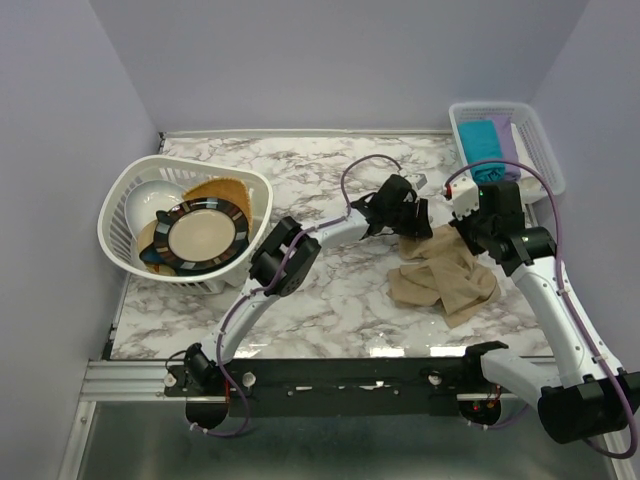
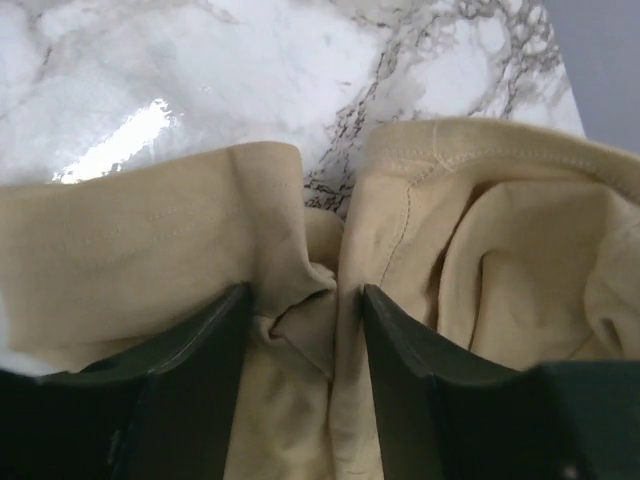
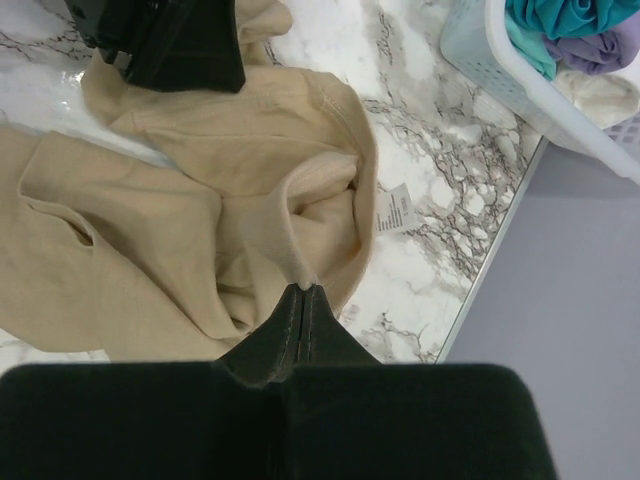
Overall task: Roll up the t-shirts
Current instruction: Flatten out the T-shirt at the center of the board.
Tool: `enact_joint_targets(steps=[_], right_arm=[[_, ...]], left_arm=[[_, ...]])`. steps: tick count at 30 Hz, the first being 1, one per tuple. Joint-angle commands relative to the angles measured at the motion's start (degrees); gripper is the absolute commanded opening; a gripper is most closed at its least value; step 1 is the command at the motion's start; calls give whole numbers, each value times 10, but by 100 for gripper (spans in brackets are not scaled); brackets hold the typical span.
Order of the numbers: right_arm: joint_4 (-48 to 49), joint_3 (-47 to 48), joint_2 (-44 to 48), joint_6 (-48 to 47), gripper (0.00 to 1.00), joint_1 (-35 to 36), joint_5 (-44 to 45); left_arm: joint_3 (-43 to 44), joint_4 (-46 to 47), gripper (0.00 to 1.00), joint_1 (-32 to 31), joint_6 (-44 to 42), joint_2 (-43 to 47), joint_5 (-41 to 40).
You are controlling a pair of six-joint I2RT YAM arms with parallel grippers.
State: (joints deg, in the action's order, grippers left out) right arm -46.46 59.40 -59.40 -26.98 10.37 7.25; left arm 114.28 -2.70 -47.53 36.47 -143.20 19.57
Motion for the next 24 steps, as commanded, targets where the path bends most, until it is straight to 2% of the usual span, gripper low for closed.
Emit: enact_joint_targets(steps=[1,5,9,13,16,17,22,24], right_arm=[[-15,3,10,17,0,-5,-21],[-13,-12,17,19,0,-6,-25],[-10,-24,18,18,0,-7,-26],[-13,-24,17,15,0,-8,-20],[-14,-24,17,16,0,-9,-18],[-16,-22,16,17,0,-9,-18],[-20,-19,8,17,0,-11,-12],[-21,-18,2,17,0,-11,-13]], left_arm=[[17,-16,49,4,9,-19,-64],[16,-8,54,11,13,-12,-60],[22,13,35,16,9,-17,-38],[18,24,27,16,16,-24,-19],[24,37,49,15,32,-34,-30],[30,38,60,15,33,-37,-34],[60,53,63,12,41,-59,-25],[62,55,57,10,48,-66,-26]])
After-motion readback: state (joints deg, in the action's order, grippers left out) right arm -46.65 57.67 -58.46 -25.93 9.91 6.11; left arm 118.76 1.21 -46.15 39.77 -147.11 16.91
